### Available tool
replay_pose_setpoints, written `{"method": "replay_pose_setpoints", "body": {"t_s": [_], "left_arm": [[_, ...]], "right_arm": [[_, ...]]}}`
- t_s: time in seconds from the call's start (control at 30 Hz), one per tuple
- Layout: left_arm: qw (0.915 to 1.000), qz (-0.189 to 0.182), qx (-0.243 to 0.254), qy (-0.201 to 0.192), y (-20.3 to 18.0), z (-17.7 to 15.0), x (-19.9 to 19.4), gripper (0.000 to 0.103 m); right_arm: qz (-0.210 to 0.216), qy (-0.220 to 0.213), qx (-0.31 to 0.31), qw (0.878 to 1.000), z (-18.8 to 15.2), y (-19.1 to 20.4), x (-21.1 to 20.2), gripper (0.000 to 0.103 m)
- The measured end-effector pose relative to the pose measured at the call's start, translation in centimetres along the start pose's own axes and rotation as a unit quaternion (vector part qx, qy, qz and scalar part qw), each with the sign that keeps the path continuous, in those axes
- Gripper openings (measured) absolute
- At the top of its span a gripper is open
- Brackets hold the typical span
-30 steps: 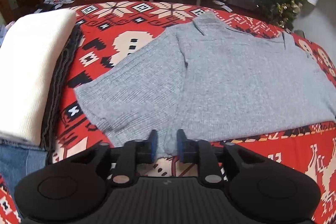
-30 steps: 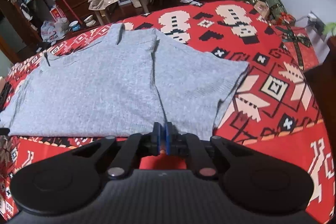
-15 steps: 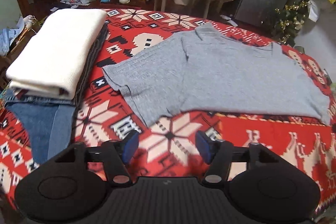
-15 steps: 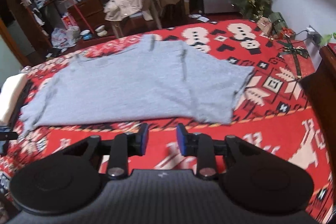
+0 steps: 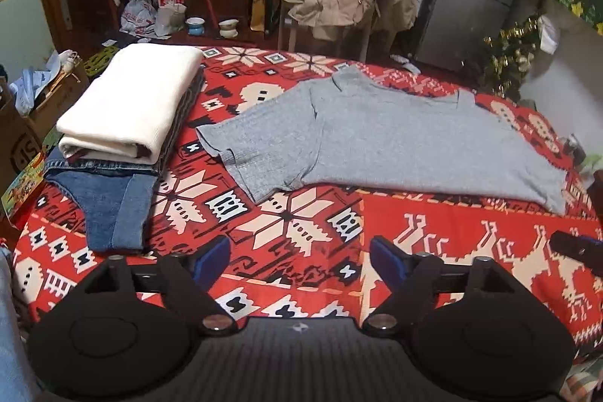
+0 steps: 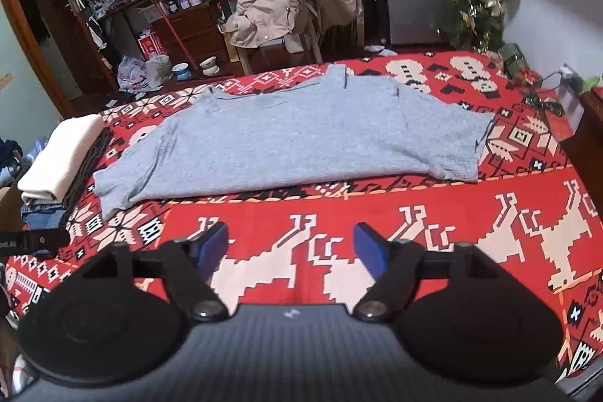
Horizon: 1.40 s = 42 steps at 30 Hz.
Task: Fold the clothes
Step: 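Open both grippers wide and pull back from the shirt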
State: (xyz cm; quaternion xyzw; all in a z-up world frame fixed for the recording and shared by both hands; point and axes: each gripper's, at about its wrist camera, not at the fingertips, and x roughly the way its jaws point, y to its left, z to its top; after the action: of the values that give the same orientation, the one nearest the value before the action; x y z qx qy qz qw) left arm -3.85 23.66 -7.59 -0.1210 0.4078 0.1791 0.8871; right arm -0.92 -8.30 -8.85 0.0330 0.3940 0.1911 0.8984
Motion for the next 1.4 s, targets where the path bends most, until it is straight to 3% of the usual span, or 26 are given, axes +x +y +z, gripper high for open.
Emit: {"method": "replay_pose_setpoints", "body": {"t_s": [0.07,0.17,0.27,0.37,0.5,0.7,0.83,1.07,1.17,1.27,1.4], "left_arm": [[1.0000,0.002,-0.002,-0.009,-0.1,-0.1,-0.4,0.091],[0.9993,0.017,0.028,-0.017,-0.7,-0.2,-0.5,0.091],[0.9989,-0.001,0.046,-0.003,-0.8,-0.1,-0.2,0.091],[0.9978,-0.021,0.062,0.007,-0.7,0.0,0.2,0.091],[0.9981,-0.034,0.046,0.023,0.0,0.5,0.8,0.090],[0.9996,-0.025,0.006,0.013,1.9,3.0,1.1,0.088],[0.9968,-0.022,-0.070,0.032,4.2,5.1,3.2,0.085],[0.9794,-0.013,-0.191,0.066,8.1,8.3,6.9,0.080],[0.9696,-0.018,-0.233,0.072,9.8,9.4,8.0,0.076],[0.9643,-0.013,-0.252,0.080,10.3,9.7,9.2,0.065],[0.9659,0.003,-0.240,0.095,9.9,9.8,11.0,0.055]], "right_arm": [[-0.008,-0.006,-0.008,1.000,-0.2,0.8,-0.3,0.083],[-0.020,-0.011,-0.024,0.999,-0.1,1.6,-0.4,0.092],[-0.044,-0.018,-0.046,0.998,0.2,2.9,-0.5,0.102],[-0.068,-0.024,-0.072,0.995,0.5,4.3,-0.6,0.102],[-0.074,-0.018,-0.071,0.995,1.1,5.2,-0.7,0.102],[-0.051,-0.021,-0.047,0.997,2.5,4.5,-0.2,0.102],[-0.045,-0.019,-0.051,0.997,5.3,3.7,2.2,0.102],[-0.014,-0.001,0.016,1.000,12.3,0.0,6.4,0.102],[-0.008,-0.009,0.012,1.000,14.0,-1.1,8.1,0.102],[-0.004,-0.018,0.003,1.000,14.8,-2.0,9.6,0.102],[0.017,-0.016,0.017,1.000,14.3,-3.4,11.7,0.102]]}}
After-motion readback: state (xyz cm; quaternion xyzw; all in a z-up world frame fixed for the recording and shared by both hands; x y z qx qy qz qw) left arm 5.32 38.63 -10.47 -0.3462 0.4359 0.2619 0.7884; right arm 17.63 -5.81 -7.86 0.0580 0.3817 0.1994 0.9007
